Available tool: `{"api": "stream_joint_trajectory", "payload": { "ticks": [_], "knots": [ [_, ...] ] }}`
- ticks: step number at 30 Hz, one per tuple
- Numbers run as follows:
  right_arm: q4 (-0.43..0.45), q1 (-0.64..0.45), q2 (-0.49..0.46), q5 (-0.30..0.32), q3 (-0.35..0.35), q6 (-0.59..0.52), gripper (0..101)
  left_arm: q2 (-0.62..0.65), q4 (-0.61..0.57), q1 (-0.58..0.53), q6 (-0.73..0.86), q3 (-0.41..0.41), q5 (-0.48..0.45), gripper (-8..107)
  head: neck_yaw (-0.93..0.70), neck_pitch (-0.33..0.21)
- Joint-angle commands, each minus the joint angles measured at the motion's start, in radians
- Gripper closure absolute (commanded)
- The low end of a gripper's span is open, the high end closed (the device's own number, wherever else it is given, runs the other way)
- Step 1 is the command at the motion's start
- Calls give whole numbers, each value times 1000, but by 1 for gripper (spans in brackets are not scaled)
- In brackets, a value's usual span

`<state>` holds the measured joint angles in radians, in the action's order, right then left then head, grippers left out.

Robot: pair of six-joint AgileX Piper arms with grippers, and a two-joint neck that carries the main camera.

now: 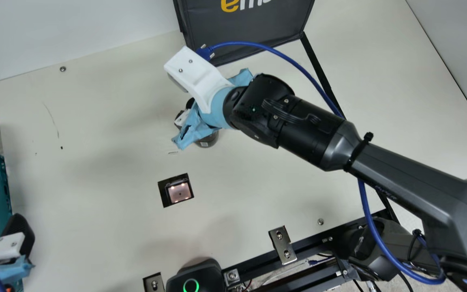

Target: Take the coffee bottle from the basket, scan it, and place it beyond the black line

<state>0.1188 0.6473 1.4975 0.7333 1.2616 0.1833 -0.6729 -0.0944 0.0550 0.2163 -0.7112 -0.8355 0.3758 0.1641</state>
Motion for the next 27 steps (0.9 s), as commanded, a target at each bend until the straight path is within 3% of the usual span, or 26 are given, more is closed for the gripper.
{"api": "stream_joint_trajectory", "payload": {
  "ticks": [1,11,27],
  "knots": [
    [6,-6,-2,2,0,5,101,0,0,0,0,0,0,9,1,-26],
    [7,-83,-29,10,-13,-5,101,0,0,0,0,0,0,9,1,-26],
    [-30,-300,-106,9,-86,-63,101,0,0,0,0,0,0,9,1,-26]
  ]
}}
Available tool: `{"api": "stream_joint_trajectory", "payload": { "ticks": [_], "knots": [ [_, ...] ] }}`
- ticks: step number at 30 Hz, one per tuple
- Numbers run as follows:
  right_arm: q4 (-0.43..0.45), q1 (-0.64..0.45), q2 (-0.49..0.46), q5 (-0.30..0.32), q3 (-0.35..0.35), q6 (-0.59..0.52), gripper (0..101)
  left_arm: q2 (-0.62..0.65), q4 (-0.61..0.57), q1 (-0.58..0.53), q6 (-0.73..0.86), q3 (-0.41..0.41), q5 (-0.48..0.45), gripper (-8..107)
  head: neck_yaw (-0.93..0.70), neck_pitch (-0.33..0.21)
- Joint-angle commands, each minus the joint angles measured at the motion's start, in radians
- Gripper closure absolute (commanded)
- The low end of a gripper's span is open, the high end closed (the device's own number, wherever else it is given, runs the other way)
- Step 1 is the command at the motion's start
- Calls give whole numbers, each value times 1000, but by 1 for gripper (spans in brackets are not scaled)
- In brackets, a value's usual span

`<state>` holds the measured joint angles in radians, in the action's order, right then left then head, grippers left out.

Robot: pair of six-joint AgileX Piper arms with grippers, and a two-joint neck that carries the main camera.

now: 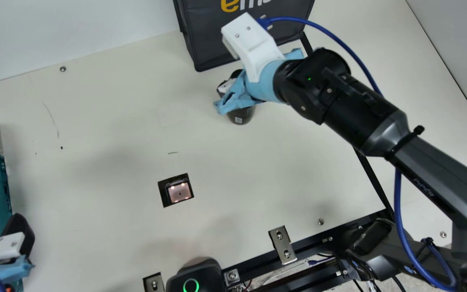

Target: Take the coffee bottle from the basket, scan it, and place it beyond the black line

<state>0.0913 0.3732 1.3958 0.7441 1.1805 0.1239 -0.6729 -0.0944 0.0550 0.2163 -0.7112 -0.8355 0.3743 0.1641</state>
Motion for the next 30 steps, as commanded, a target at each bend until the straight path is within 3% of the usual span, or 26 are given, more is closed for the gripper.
{"api": "stream_joint_trajectory", "payload": {
  "ticks": [1,14,30],
  "knots": [
    [-7,-42,-10,-2,-9,-9,101,0,0,0,0,0,0,9,2,-26],
    [-81,-272,-62,-10,-65,-110,101,0,0,0,0,0,0,9,2,-26],
    [-207,-547,-63,-17,-78,-286,101,0,0,0,0,0,0,9,2,-26]
  ]
}}
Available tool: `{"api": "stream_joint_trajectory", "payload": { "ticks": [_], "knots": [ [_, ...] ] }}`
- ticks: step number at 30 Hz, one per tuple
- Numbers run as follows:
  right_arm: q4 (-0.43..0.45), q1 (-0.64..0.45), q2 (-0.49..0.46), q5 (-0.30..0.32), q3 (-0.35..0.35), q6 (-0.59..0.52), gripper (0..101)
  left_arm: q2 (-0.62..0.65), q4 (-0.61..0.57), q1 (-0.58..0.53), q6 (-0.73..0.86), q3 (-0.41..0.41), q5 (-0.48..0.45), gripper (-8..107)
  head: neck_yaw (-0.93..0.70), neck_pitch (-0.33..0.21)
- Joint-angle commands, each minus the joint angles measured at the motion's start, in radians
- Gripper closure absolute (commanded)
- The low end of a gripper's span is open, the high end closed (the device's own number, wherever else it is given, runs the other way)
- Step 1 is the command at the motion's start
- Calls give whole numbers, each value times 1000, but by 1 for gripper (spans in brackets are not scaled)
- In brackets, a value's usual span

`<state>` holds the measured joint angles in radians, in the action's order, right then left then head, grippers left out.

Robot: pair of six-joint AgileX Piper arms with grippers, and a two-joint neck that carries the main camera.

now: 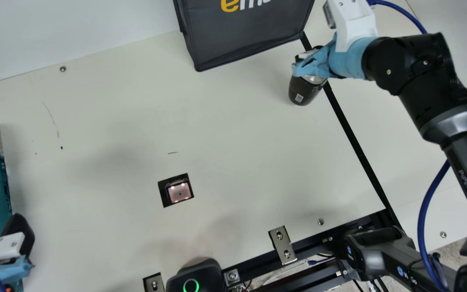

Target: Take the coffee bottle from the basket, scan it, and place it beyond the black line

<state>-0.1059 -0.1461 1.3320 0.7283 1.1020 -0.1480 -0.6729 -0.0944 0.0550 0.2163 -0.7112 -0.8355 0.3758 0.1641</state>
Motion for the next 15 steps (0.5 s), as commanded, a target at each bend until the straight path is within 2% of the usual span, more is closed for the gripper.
{"api": "stream_joint_trajectory", "payload": {
  "ticks": [1,15],
  "knots": [
    [-18,-44,3,-1,1,-26,101,0,0,0,0,0,0,9,1,-26],
    [-115,-222,33,12,32,-165,101,0,0,0,0,0,0,9,1,-26]
  ]
}}
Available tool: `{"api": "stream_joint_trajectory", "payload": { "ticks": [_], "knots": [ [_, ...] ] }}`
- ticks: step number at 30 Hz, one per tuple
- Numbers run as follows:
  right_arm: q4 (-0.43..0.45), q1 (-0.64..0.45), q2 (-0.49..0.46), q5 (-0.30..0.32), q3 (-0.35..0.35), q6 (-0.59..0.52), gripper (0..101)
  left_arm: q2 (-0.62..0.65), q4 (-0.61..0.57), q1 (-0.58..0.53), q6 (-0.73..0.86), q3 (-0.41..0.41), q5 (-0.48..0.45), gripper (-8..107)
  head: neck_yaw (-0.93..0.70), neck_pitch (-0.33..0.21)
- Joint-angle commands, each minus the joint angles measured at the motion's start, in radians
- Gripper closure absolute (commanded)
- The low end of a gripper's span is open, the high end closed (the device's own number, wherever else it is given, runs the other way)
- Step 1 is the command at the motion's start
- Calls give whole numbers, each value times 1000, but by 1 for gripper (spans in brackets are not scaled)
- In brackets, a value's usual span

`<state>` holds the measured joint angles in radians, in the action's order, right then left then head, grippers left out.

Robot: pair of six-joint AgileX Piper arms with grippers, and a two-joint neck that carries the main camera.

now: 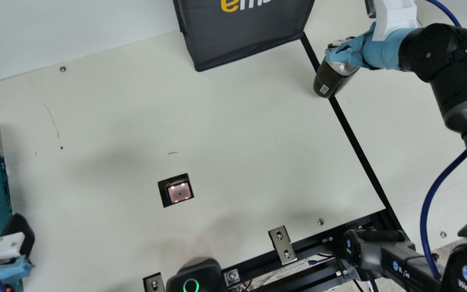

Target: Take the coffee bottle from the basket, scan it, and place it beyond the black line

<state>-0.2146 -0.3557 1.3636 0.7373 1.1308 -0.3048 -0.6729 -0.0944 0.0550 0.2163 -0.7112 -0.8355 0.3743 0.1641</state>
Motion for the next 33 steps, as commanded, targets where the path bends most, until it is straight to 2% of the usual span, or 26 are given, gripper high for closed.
{"api": "stream_joint_trajectory", "payload": {
  "ticks": [1,11,33],
  "knots": [
    [-12,-22,5,4,6,-16,101,0,0,0,0,0,0,9,2,-26],
    [-38,-83,57,2,51,-58,101,0,0,0,0,0,0,9,2,-26],
    [5,-92,196,-45,162,-12,101,0,0,0,0,0,0,9,2,-26]
  ]
}}
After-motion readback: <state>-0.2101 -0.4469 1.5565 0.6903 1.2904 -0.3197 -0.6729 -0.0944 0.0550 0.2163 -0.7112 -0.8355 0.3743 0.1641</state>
